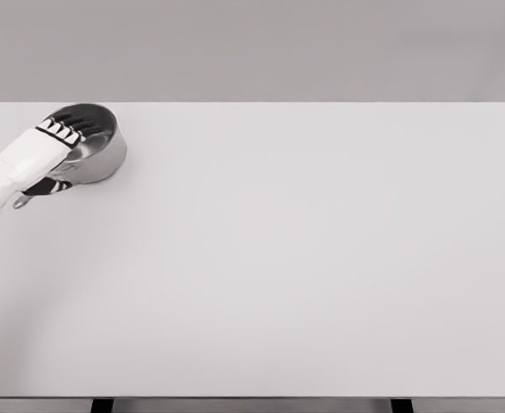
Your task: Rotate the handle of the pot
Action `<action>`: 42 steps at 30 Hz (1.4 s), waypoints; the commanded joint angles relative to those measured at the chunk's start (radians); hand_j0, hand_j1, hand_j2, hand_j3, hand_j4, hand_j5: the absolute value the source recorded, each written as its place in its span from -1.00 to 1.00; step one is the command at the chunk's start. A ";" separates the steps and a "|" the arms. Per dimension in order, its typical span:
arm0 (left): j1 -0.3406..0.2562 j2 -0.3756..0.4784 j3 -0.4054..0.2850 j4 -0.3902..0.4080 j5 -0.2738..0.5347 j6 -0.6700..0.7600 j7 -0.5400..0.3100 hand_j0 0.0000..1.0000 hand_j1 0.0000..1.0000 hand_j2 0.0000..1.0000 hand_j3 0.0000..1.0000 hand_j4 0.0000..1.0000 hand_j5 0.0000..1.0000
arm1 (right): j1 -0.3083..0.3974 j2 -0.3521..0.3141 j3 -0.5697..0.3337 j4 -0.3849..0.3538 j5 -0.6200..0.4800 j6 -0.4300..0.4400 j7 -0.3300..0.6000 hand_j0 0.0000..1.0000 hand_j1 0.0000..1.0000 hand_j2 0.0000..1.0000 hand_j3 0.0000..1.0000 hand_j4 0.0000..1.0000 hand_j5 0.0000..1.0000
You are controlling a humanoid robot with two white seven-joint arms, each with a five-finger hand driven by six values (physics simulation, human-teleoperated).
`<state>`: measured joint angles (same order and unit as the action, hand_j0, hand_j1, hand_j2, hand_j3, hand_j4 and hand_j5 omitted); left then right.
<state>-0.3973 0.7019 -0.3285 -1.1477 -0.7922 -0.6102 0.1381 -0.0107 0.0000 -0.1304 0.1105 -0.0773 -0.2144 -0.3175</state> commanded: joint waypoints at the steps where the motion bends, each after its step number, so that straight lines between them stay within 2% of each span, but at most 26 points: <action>1: 0.000 0.008 0.006 0.008 0.008 -0.001 0.001 1.00 1.00 1.00 1.00 1.00 1.00 | 0.000 0.000 0.000 0.000 -0.001 0.000 0.000 1.00 1.00 1.00 1.00 1.00 1.00; 6: -0.002 0.011 0.019 0.025 0.005 -0.001 0.001 1.00 1.00 1.00 1.00 1.00 1.00 | 0.000 0.000 0.000 0.000 -0.001 0.000 0.000 1.00 1.00 1.00 1.00 1.00 1.00; 10: 0.003 0.033 0.054 0.034 0.005 -0.001 0.003 1.00 1.00 1.00 1.00 1.00 1.00 | 0.000 0.000 0.000 0.000 -0.001 0.000 0.000 1.00 1.00 1.00 1.00 1.00 1.00; 16: 0.005 0.054 0.060 0.034 0.008 -0.001 0.003 1.00 1.00 1.00 1.00 1.00 1.00 | 0.000 0.000 0.000 0.000 -0.001 0.000 0.000 1.00 1.00 1.00 1.00 1.00 1.00; 19: 0.000 0.079 0.081 0.091 0.008 -0.001 0.003 1.00 1.00 1.00 1.00 1.00 1.00 | 0.000 0.000 0.000 0.000 -0.001 0.000 0.000 1.00 1.00 1.00 1.00 1.00 1.00; 23: -0.003 0.079 0.089 0.105 0.005 -0.001 0.001 1.00 1.00 1.00 1.00 1.00 1.00 | 0.000 0.000 0.000 0.000 -0.001 0.000 0.000 1.00 1.00 1.00 1.00 1.00 1.00; 27: -0.037 0.082 0.088 0.157 0.005 -0.001 -0.002 1.00 1.00 1.00 1.00 1.00 1.00 | 0.000 0.000 0.000 0.000 -0.001 0.000 0.000 1.00 1.00 1.00 1.00 1.00 1.00; 31: -0.055 0.083 0.088 0.166 -0.007 -0.001 -0.005 1.00 1.00 1.00 1.00 1.00 1.00 | 0.000 0.000 0.000 0.000 -0.001 0.000 0.000 1.00 1.00 1.00 1.00 1.00 1.00; 34: -0.084 0.079 0.088 0.220 -0.025 -0.001 -0.005 1.00 1.00 1.00 1.00 1.00 1.00 | 0.000 0.000 0.000 0.000 -0.001 0.000 0.000 1.00 1.00 1.00 1.00 1.00 1.00; 42: -0.104 0.083 0.088 0.255 -0.032 -0.001 -0.005 1.00 1.00 1.00 1.00 1.00 1.00 | 0.000 0.000 0.000 0.000 -0.001 0.000 0.000 1.00 1.00 1.00 1.00 1.00 1.00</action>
<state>-0.5047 0.7832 -0.2421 -0.9037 -0.8283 -0.6103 0.1329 -0.0107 0.0000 -0.1305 0.1105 -0.0773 -0.2144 -0.3175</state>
